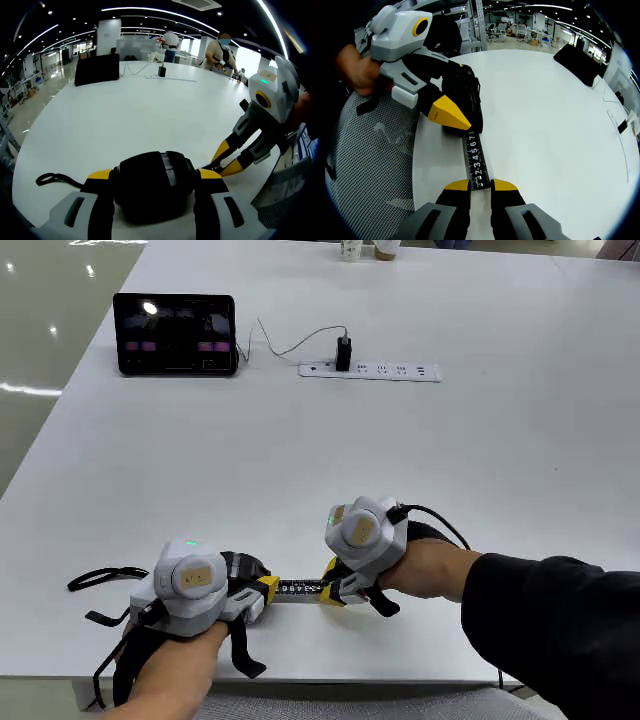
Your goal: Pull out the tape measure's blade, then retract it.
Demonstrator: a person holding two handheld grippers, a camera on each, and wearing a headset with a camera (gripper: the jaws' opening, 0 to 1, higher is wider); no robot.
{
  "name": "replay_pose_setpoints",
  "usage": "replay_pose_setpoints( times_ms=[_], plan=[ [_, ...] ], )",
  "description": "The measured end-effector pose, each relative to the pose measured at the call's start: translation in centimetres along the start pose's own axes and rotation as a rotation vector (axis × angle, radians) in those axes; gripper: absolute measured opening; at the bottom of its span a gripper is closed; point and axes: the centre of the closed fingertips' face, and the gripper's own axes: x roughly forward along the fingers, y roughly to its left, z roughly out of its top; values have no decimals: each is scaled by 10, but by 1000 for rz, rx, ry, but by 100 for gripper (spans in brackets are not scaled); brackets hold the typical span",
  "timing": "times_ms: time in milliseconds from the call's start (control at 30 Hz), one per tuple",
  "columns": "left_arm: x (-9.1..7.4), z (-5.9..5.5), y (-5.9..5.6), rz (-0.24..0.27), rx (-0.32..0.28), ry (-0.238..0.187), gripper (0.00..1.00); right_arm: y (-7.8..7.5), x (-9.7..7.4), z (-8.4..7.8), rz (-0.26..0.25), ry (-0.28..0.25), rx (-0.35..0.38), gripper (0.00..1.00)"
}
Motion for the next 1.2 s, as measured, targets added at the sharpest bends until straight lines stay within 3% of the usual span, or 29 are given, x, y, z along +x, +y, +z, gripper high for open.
replay_pose_setpoints(
  times_ms=[1200],
  plan=[
    [0,1,0,-7,6,-6,60,3,10,14,9,-49,-2,12]
  ],
)
